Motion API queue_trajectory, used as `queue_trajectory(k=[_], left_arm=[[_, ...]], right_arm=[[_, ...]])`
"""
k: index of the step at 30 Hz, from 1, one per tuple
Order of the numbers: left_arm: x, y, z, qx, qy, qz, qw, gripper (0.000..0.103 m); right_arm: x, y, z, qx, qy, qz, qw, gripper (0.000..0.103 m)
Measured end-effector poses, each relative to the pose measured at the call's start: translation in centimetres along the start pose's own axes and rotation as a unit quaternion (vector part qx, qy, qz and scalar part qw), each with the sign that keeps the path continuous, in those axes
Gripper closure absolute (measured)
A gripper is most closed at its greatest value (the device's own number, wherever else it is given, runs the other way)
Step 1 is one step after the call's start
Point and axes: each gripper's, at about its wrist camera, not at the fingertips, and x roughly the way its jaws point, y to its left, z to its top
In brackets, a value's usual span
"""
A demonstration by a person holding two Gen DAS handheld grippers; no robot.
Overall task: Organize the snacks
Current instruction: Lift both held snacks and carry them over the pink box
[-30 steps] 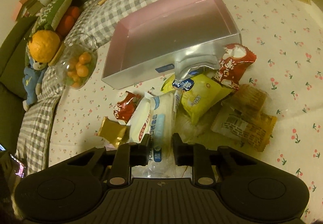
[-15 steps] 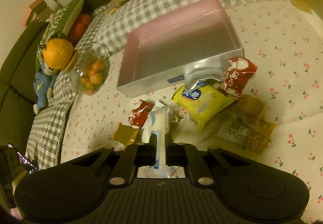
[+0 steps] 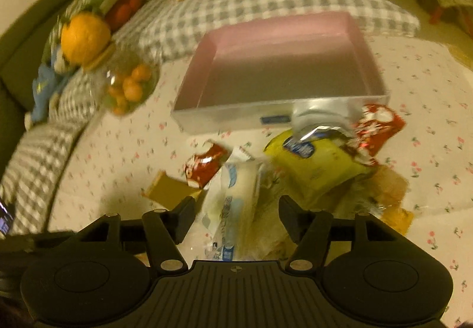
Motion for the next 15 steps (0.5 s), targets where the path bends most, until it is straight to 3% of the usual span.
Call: queue_trajectory(k=[4,7,9,11,15], left_arm=[[0.4,0.1,-0.2,0.001,0.006,0.005,1.0,0.074],[0.5,0.1,-0.3,0.002,0.009,0.007,0.9999,0.074],[0.6,0.1,-0.4,0.002,0.009,0.007,0.9999,0.074],[0.6,0.1,-0.3,0.002,0.009,0.006,0.9999,0.074],[0.4,0.2,-0.4,0.002,0.006,0.003,1.0,0.074]], right_arm=[[1.5,1.1,-0.7,-0.033,0.002,-0.006,0.999,0.04],[2.2,1.0,-1.0,-0.035,0.002,0.001,0.999,0.046],[2.3,0.9,-1.1,-0.045,-0.005,0.001,0.999,0.056],[2.4,0.7,-1.2,-0.047,-0.005,0.001,0.999,0.081],[2.5,0.1,-1.5,-0.034,-0.002,0.018,0.999,0.082]])
